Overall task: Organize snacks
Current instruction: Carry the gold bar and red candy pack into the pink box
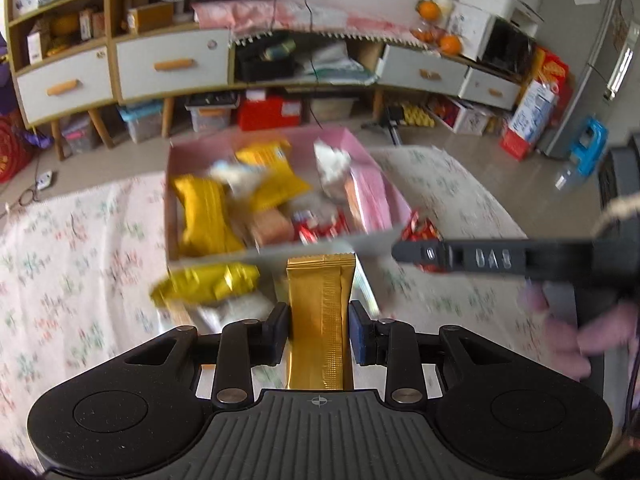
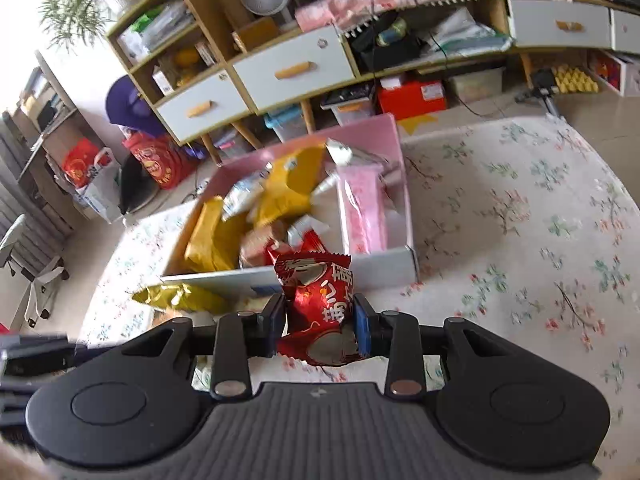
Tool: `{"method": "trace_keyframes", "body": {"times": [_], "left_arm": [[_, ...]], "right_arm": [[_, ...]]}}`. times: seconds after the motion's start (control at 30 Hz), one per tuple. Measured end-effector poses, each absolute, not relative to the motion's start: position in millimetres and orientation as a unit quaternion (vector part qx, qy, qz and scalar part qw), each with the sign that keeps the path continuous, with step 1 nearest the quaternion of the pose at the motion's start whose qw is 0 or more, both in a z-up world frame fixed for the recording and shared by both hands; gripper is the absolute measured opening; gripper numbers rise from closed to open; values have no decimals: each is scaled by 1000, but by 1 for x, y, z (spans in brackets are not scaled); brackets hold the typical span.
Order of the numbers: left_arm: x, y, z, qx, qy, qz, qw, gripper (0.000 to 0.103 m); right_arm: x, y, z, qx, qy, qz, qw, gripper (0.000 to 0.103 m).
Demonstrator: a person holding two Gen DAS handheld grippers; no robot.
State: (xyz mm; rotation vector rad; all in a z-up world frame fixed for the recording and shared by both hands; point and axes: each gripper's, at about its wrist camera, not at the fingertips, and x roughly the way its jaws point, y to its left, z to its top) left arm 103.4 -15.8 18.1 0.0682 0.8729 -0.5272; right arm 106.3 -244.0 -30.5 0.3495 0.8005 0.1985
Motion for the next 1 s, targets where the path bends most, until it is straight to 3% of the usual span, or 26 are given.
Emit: {"method": "trace_keyframes", "body": {"times": [0.53,1.0], "left_arm": [[212,-42,-12,22,432,-192,881,29],[238,-54,-25,27,392,-175,903,29]], "right_arm": [[162,-244,-38,210,352,133,902,32],[169,-245,-46,232,351,121,899,33]]}}
